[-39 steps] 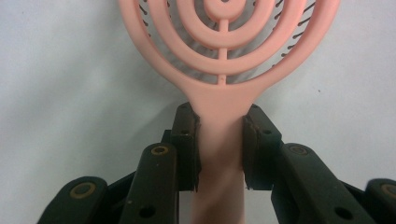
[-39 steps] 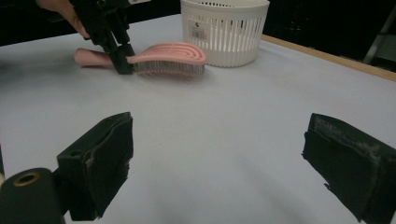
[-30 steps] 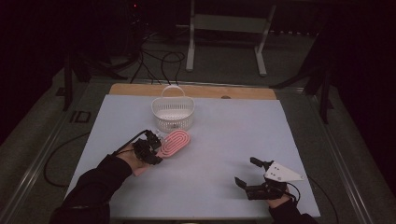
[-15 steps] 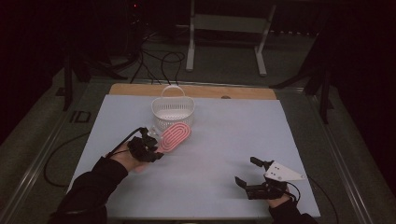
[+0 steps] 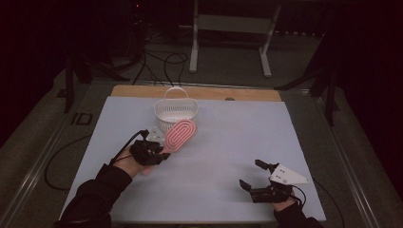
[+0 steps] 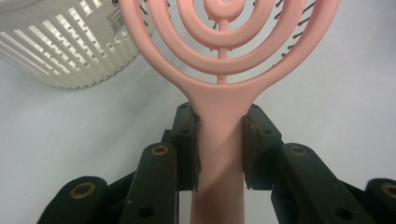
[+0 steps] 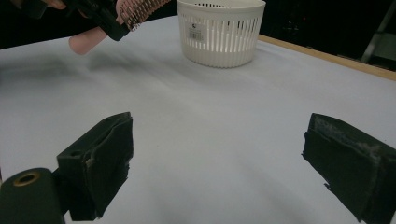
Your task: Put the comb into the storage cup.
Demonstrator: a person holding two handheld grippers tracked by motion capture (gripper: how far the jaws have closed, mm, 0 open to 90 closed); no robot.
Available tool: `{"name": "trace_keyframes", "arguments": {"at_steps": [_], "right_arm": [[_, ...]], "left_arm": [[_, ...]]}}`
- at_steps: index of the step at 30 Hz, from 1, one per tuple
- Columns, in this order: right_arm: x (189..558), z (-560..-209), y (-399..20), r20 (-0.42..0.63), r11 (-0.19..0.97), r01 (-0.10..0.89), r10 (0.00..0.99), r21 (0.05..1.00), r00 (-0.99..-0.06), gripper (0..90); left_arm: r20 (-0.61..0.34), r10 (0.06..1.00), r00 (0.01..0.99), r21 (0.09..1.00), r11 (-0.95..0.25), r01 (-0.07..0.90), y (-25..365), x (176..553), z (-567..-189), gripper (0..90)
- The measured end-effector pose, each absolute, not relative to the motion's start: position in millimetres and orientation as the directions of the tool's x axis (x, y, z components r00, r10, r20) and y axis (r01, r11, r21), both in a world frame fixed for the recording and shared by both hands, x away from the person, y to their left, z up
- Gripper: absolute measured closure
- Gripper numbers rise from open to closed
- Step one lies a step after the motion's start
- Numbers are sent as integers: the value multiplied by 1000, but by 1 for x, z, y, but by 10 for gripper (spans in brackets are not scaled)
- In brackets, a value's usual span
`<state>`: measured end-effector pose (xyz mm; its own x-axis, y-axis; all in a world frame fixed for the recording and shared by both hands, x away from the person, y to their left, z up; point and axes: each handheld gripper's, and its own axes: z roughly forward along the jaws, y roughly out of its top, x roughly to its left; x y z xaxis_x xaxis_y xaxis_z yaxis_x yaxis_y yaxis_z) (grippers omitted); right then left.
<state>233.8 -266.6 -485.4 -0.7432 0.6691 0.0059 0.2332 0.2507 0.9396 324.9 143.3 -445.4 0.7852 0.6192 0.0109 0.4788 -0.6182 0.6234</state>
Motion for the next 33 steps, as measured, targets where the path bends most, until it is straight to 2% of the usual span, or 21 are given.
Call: {"name": "trace_keyframes", "arguments": {"at_steps": [9,20,25,33], "right_arm": [[234,-486,-266,10,251,238,670,938,-743,84],[235,-486,-266,19,242,245,673,939,-739,84],[235,-486,-267,18,241,247,681,938,-732,84],[236,-486,-267,21,236,251,687,939,-726,83]], "left_arm": [[-3,641,767,701,-546,459,146,318,-445,707],[34,670,742,780,-482,400,143,306,-441,707],[6,713,701,815,-409,409,145,302,-446,707],[-7,703,711,848,-372,377,147,293,-455,706]]}}
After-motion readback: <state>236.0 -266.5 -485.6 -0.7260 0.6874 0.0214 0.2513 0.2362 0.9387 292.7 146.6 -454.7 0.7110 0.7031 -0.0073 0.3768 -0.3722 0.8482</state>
